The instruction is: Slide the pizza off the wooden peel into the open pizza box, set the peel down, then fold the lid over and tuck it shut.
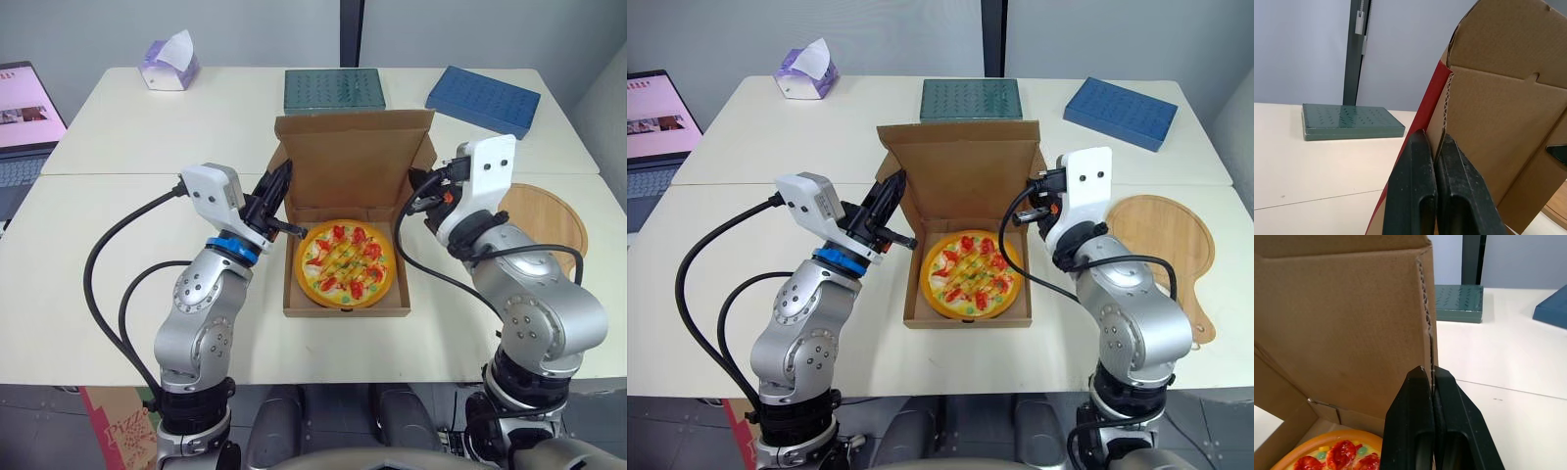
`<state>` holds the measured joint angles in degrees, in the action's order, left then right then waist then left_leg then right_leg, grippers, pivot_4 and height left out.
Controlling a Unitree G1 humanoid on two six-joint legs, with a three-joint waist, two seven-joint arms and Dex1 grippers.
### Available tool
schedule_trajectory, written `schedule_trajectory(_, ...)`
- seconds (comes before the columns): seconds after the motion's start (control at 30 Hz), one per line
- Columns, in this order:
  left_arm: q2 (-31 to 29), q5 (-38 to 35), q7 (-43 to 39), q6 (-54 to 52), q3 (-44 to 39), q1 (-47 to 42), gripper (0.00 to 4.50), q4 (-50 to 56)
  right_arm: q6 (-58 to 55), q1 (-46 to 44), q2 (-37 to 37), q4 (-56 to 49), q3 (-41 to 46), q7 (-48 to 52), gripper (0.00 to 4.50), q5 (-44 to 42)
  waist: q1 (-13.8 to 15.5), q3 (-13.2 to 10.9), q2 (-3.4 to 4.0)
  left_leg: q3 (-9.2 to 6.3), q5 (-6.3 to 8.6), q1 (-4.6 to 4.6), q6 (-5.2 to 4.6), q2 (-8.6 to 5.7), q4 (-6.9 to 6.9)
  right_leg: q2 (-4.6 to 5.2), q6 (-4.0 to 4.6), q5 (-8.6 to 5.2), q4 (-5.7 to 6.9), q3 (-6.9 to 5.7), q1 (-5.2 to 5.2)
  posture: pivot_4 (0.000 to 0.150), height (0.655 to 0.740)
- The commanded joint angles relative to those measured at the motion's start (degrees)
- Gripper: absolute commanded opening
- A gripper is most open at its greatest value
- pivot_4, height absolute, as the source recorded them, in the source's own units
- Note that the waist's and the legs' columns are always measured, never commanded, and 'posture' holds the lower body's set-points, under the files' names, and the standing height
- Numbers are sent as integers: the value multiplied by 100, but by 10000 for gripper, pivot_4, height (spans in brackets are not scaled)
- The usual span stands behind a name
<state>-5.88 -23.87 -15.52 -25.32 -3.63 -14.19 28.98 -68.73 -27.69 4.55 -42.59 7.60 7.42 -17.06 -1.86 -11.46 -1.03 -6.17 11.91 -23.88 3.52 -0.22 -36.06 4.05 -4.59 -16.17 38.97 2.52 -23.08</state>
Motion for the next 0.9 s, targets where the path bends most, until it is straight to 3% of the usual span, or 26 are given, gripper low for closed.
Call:
schedule_trajectory(0.03, 35, -194, -399, 15, 703, -28, 99, 289, -365, -185, -362, -205, -301, 285, 0, -659, -1, 0, 0, 0, 0, 0, 0, 0, 0, 0, 0, 0, 0, 0, 0, 1500, 7279)
schedule_trajectory(0.5, 67, -575, -517, 105, 643, 575, 99, 338, -453, 195, -445, -415, -466, 352, 0, -555, -6, 66, -1, 0, 1, 2, 0, 1, 4, 0, 2, -1, -5, 0, 1, 1500, 7279)
schedule_trajectory(0.9, -271, -741, -657, 215, 480, 973, 99, 534, -562, 429, -604, -613, -386, 400, 0, -771, -15, 84, 1, 0, 1, 7, 0, 2, 6, -1, 9, -7, -7, -2, 4, 1500, 7279)
